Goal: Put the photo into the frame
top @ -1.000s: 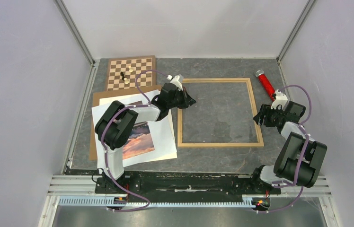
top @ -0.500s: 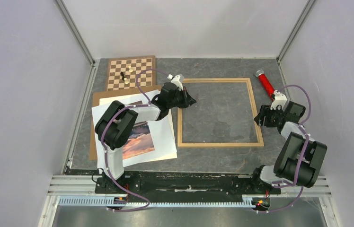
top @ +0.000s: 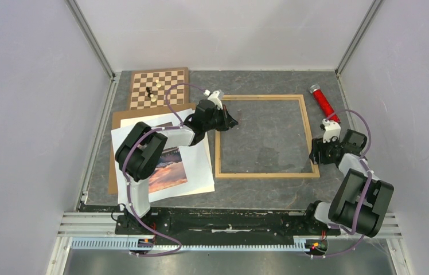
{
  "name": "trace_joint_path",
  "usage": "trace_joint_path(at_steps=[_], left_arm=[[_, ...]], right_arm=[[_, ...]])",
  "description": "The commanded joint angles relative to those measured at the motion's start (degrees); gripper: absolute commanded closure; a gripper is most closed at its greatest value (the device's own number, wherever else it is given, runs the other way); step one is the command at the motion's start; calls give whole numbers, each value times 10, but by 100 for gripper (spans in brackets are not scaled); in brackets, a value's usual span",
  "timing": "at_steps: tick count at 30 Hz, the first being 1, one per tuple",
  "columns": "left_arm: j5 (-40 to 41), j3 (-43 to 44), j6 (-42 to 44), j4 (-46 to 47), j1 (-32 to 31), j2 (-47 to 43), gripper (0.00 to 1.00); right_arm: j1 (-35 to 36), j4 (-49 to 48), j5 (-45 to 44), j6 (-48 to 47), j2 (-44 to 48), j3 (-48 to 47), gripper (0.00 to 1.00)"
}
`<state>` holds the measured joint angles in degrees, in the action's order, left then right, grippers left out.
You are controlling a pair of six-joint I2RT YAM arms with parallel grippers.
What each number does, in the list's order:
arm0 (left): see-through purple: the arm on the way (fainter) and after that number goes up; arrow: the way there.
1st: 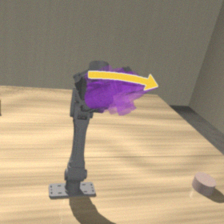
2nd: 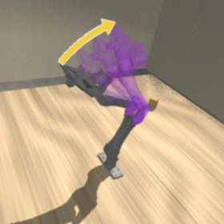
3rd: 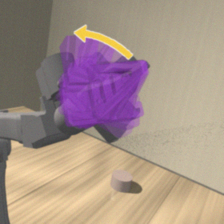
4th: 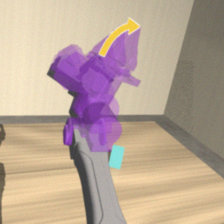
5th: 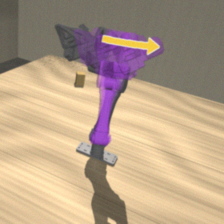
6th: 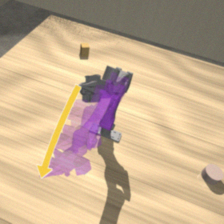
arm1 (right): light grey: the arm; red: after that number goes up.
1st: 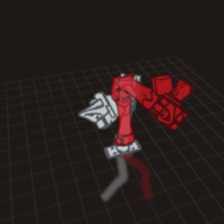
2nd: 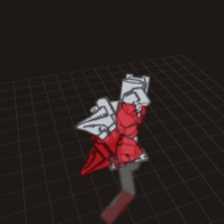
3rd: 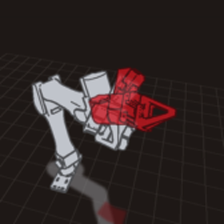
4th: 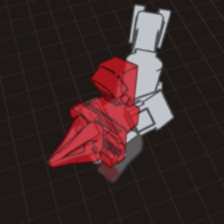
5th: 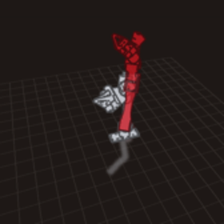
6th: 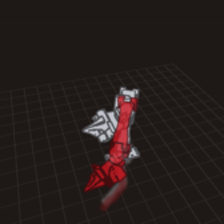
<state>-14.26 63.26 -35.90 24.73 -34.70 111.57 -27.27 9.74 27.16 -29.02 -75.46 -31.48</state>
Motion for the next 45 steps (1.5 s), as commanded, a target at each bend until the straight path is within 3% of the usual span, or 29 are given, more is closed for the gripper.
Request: trace_joint_path(at_steps=[1, 26, 45], left_arm=[[-15, 21, 29, 5, -8, -12, 98], [-11, 27, 44, -6, -13, -18, 98], [-6, 42, 39, -18, -14, -17, 98]], right_arm=[[-2, 17, -20, -48, 33, 18, 38], [-3, 51, -51, -85, 74, 36, 38], [-3, 74, 3, -79, 66, 4, 37]])
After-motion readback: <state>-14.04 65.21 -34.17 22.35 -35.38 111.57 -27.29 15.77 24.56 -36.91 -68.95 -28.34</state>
